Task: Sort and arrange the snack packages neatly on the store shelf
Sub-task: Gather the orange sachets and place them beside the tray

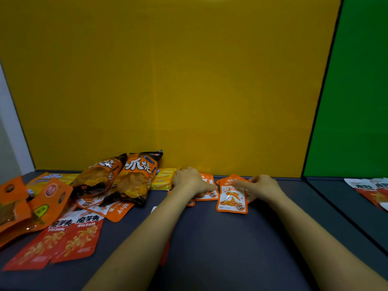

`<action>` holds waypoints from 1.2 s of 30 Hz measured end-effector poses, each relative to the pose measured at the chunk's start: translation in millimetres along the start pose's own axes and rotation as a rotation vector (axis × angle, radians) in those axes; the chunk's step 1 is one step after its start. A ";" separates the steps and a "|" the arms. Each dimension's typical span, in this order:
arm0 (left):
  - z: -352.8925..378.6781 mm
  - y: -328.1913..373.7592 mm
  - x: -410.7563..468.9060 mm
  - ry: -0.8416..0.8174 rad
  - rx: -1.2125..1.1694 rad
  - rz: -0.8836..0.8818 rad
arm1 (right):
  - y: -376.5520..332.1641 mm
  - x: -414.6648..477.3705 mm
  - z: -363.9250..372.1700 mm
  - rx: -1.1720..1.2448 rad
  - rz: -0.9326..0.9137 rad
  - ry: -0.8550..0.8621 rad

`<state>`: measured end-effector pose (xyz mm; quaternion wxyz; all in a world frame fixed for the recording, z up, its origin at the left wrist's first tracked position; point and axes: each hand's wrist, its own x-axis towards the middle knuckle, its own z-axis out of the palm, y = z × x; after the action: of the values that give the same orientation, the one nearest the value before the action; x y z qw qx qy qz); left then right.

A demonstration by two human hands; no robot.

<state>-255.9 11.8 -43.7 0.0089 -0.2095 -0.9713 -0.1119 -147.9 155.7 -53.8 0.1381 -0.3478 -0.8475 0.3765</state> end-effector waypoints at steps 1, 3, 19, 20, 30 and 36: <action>-0.5 2.8 1.3 -0.014 -0.003 -0.020 | -2.1 -2.2 1.2 -0.050 0.008 -0.001; -1.3 7.8 2.5 -0.039 -0.023 -0.066 | -4.8 -6.2 3.7 -0.157 0.028 -0.001; -6.5 22.2 6.2 -0.160 -0.218 -0.087 | 9.6 -1.4 -14.0 -0.029 0.061 -0.068; -6.9 22.5 6.6 -0.130 -0.187 -0.067 | 10.5 -0.6 -15.3 -0.007 0.061 -0.077; -14.7 23.8 9.0 0.241 -0.413 0.100 | 10.6 -10.0 -17.5 0.169 0.022 -0.060; -21.7 24.3 8.2 0.036 -1.107 0.046 | 11.1 -12.7 -21.6 0.348 0.048 -0.039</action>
<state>-254.1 31.9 -16.9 -0.0836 -0.2023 -0.7623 -0.6091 -122.7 163.8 -47.0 0.1707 -0.3314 -0.7634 0.5275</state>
